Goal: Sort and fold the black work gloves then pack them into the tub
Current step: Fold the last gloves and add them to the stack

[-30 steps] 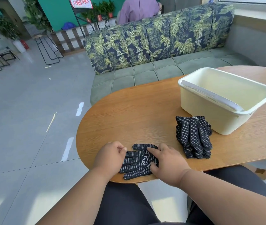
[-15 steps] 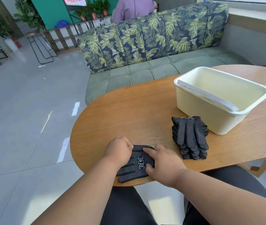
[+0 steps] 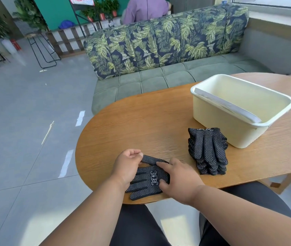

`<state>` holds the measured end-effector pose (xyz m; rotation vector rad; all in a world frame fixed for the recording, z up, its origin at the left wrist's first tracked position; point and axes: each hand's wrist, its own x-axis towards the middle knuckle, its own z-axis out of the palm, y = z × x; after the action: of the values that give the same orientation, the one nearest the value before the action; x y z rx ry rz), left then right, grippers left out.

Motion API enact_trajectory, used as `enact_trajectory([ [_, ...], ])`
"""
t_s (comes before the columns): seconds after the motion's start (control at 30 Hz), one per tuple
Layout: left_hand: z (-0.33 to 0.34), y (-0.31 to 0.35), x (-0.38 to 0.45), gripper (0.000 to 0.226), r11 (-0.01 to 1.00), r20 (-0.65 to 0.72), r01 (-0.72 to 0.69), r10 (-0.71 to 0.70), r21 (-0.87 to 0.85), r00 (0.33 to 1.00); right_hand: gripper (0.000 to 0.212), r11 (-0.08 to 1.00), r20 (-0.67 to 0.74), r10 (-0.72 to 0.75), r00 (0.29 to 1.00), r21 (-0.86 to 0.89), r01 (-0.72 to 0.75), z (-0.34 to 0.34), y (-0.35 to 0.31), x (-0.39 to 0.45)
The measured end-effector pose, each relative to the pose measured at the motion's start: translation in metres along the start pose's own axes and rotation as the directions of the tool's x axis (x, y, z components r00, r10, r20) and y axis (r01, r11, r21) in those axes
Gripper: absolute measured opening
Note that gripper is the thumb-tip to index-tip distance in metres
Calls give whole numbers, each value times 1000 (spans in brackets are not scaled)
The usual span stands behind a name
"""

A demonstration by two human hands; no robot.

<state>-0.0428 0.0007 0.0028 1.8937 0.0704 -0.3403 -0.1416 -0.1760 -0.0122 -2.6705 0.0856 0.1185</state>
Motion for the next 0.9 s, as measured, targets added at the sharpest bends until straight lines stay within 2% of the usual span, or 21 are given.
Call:
enact_trajectory([
  [0.2, 6, -2, -5, 7, 999, -52, -21, 19, -41, 998, 71, 997, -15, 38, 999, 72, -37, 0, 3, 0],
  [0.37, 13, -5, -9, 9, 988, -56, -1, -8, -154, 998, 70, 992, -21, 68, 997, 105, -65, 0, 5, 0],
  [0.5, 18, -6, -14, 8, 987, -87, -55, 43, -151, 995, 65, 986, -2, 104, 995, 129, -103, -1, 4, 4],
  [0.63, 21, -13, -20, 4, 986, -50, -104, 99, -133, 994, 60, 983, 41, 114, 993, 139, -119, -6, 2, 11],
  [0.73, 25, -18, -26, 4, 985, 29, -161, 163, -60, 986, 53, 978, 49, 118, 992, 164, -125, -9, 3, 15],
  [0.9, 27, -28, -30, 13, 954, 134, -236, 214, 184, 968, 47, 967, 52, 139, 989, 209, -147, -12, 5, 18],
])
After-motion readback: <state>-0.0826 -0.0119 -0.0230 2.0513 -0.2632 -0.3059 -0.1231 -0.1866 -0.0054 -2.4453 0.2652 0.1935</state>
